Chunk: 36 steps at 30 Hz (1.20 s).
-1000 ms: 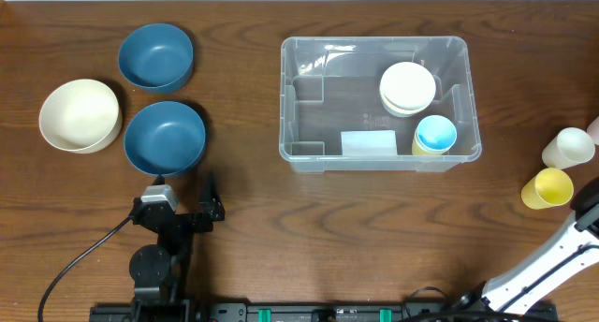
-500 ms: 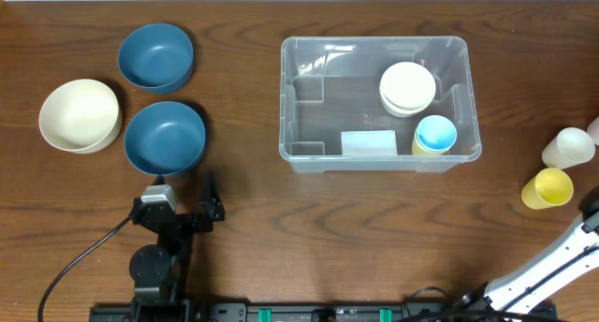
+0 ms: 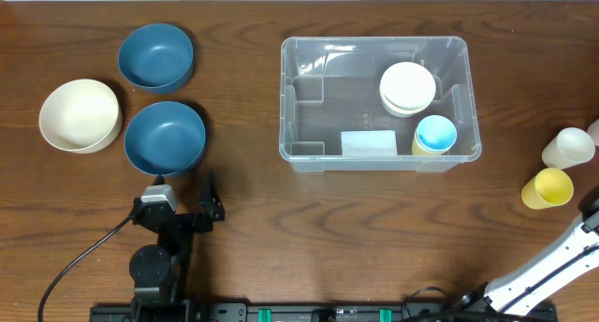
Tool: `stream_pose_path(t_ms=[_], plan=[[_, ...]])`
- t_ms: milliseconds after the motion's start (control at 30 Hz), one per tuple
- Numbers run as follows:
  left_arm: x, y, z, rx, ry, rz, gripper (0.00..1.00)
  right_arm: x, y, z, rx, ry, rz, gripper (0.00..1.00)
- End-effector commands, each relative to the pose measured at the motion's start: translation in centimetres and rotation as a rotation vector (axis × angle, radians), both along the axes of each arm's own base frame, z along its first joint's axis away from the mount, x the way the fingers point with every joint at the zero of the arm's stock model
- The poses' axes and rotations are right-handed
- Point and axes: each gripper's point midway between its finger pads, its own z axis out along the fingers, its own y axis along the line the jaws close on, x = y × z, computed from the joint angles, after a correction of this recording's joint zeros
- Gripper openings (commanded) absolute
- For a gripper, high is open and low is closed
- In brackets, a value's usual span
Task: Pack container
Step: 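Grasp the pink cup with the right gripper, then carry the pink cup over the stacked cups and insert it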
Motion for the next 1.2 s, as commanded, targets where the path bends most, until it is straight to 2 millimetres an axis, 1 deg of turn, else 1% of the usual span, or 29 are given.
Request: stream_pose_path(t_ms=[0, 133, 200, 300, 367, 433, 500, 567, 633, 733, 767, 800, 900, 933, 1000, 1033, 1067, 1167], plan=[[0.0, 0.1, -1.6, -0.009, 0.042, 0.004, 0.98, 0.0, 0.1, -0.5, 0.007, 0.007, -0.002, 0.01], [0.0, 0.1, -1.6, -0.009, 0.042, 0.003, 0.98, 0.3, 0.6, -0.6, 0.023, -0.001, 0.007, 0.01], [0.0, 0.1, -1.6, -0.009, 0.042, 0.003, 0.98, 0.8, 1.2, -0.5, 0.039, -0.018, 0.014, 0.01], [0.0, 0.1, -1.6, -0.009, 0.042, 0.004, 0.98, 1.9, 2.4, 0.4, 0.059, -0.047, 0.044, 0.01], [0.0, 0.1, -1.6, -0.009, 0.042, 0.004, 0.98, 3.0, 3.4, 1.9, 0.05, -0.072, 0.071, 0.01], [0.0, 0.1, -1.6, -0.009, 0.042, 0.004, 0.98, 4.2, 4.5, 4.1, 0.027, -0.108, 0.096, 0.01], [0.0, 0.1, -1.6, -0.009, 0.042, 0.003, 0.98, 5.5, 5.9, 7.0, 0.0, -0.162, 0.127, 0.01], [0.0, 0.1, -1.6, -0.009, 0.042, 0.004, 0.98, 6.8, 7.5, 10.5, -0.037, -0.228, 0.169, 0.01], [0.0, 0.1, -1.6, -0.009, 0.042, 0.003, 0.98, 7.7, 9.3, 14.6, -0.089, -0.295, 0.212, 0.01], [0.0, 0.1, -1.6, -0.009, 0.042, 0.004, 0.98, 8.2, 12.1, 20.1, -0.158, -0.383, 0.267, 0.01], [0.0, 0.1, -1.6, -0.009, 0.042, 0.004, 0.98, 8.2, 13.3, 22.0, -0.178, -0.414, 0.288, 0.01], [0.0, 0.1, -1.6, -0.009, 0.042, 0.003, 0.98, 8.1, 15.0, 24.1, -0.193, -0.449, 0.319, 0.01], [0.0, 0.1, -1.6, -0.009, 0.042, 0.004, 0.98, 7.7, 18.8, 27.1, -0.199, -0.495, 0.386, 0.01], [0.0, 0.1, -1.6, -0.009, 0.042, 0.003, 0.98, 7.5, 20.6, 28.0, -0.194, -0.506, 0.418, 0.01], [0.0, 0.1, -1.6, -0.009, 0.042, 0.004, 0.98, 7.1, 23.9, 29.1, -0.178, -0.515, 0.497, 0.01], [0.0, 0.1, -1.6, -0.009, 0.042, 0.004, 0.98, 6.8, 25.6, 29.4, -0.167, -0.511, 0.53, 0.01], [0.0, 0.1, -1.6, -0.009, 0.042, 0.003, 0.98, 6.6, 26.7, 29.6, -0.159, -0.508, 0.553, 0.01], [0.0, 0.1, -1.6, -0.009, 0.042, 0.004, 0.98, 6.0, 31.1, 29.3, -0.112, -0.476, 0.649, 0.01]])
